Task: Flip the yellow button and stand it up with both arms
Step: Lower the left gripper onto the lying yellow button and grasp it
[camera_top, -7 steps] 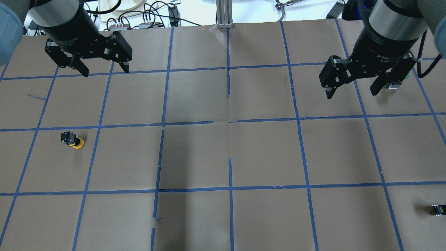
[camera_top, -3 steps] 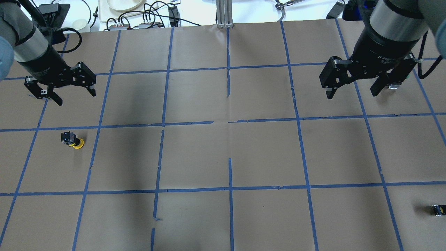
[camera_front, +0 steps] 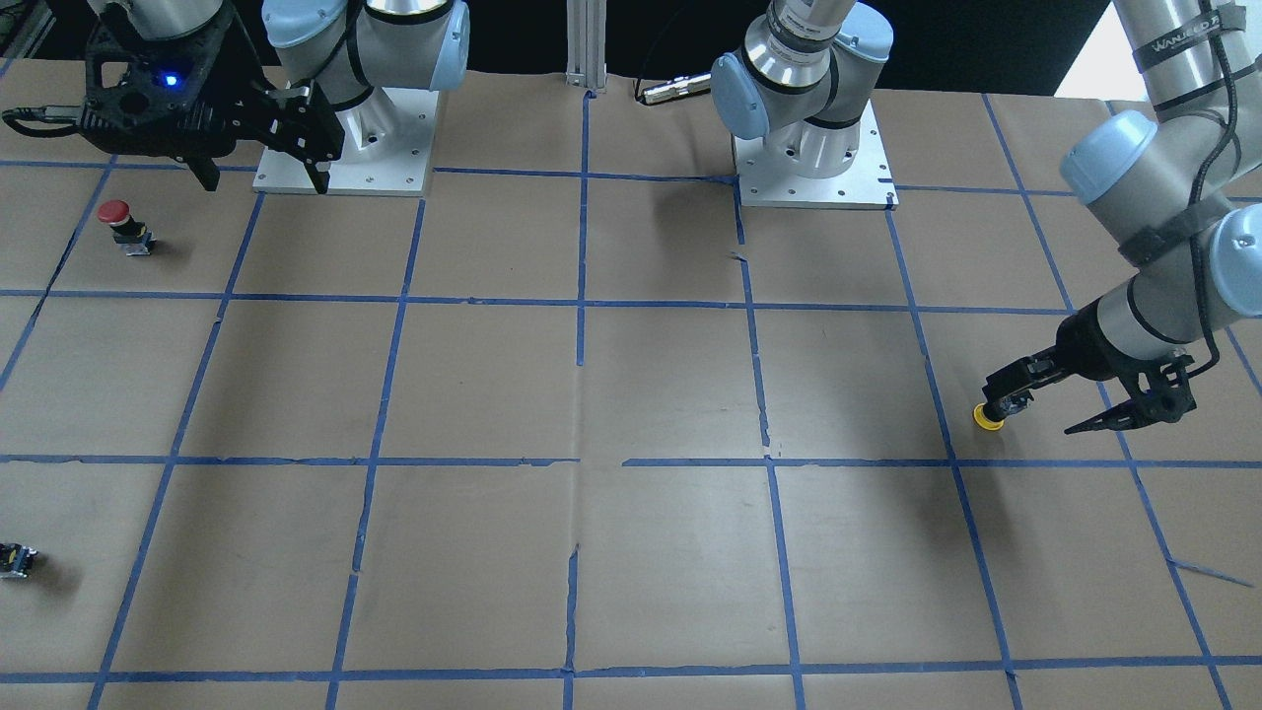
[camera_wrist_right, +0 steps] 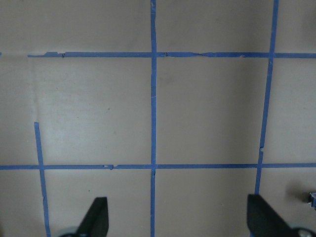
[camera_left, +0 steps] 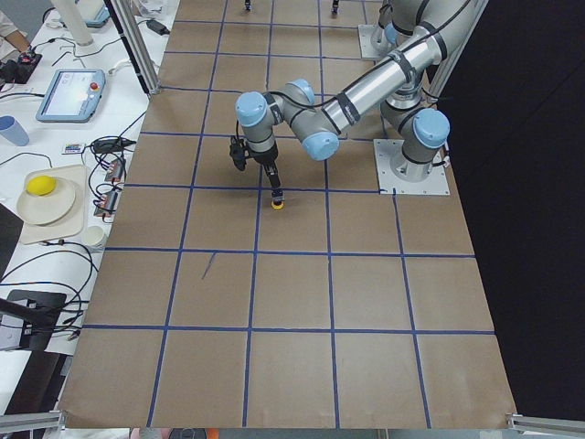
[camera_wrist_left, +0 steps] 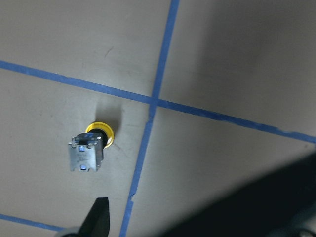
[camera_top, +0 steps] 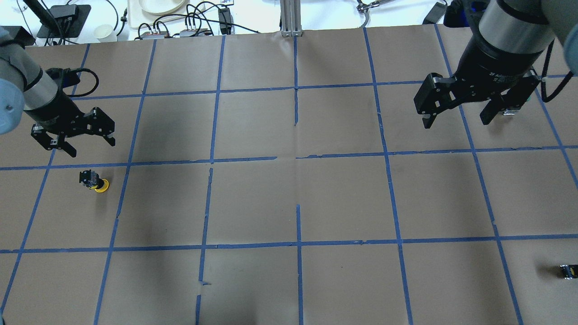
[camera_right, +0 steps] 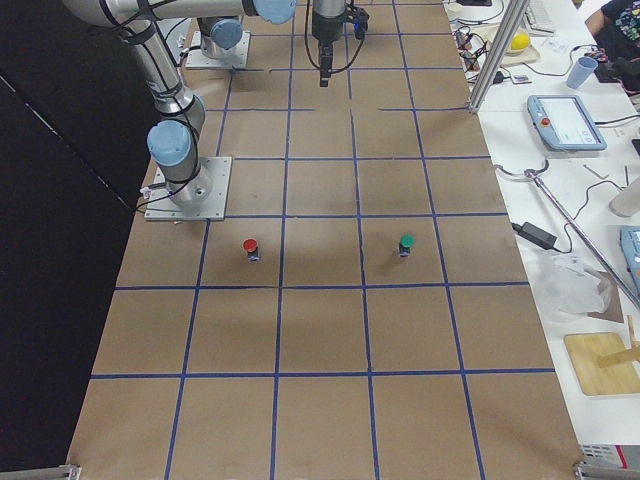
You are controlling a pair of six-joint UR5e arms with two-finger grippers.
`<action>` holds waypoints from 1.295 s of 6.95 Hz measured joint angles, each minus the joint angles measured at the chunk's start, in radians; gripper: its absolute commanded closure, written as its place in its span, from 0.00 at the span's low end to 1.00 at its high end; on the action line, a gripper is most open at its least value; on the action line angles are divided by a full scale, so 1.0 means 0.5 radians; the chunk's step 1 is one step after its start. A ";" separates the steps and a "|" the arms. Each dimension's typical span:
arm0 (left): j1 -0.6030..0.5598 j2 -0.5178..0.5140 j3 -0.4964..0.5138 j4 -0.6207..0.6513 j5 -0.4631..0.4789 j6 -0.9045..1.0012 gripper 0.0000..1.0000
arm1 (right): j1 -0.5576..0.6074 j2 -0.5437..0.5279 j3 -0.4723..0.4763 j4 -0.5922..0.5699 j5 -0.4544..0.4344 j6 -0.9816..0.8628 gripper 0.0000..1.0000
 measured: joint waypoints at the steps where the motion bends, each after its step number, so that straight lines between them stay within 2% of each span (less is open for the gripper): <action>1: 0.046 -0.033 -0.057 0.102 0.019 0.039 0.06 | -0.002 0.000 -0.001 -0.001 0.001 0.001 0.00; 2: 0.061 -0.057 -0.081 0.144 0.020 0.048 0.07 | -0.003 0.000 -0.001 0.000 0.002 0.000 0.00; 3: 0.058 -0.069 -0.091 0.156 0.013 0.044 0.18 | -0.004 0.000 0.000 0.001 0.002 0.000 0.00; 4: 0.053 -0.077 -0.095 0.158 0.009 0.037 0.49 | -0.004 0.000 0.000 0.002 0.002 0.000 0.00; 6: 0.051 -0.082 -0.098 0.156 0.009 0.036 0.94 | -0.004 0.000 0.001 0.002 0.002 -0.001 0.00; 7: 0.050 -0.078 -0.098 0.156 0.008 0.037 0.99 | -0.004 0.000 0.002 0.002 0.000 -0.001 0.00; 9: 0.049 -0.067 -0.088 0.152 -0.027 0.038 0.99 | -0.004 0.000 0.002 0.002 -0.001 -0.001 0.00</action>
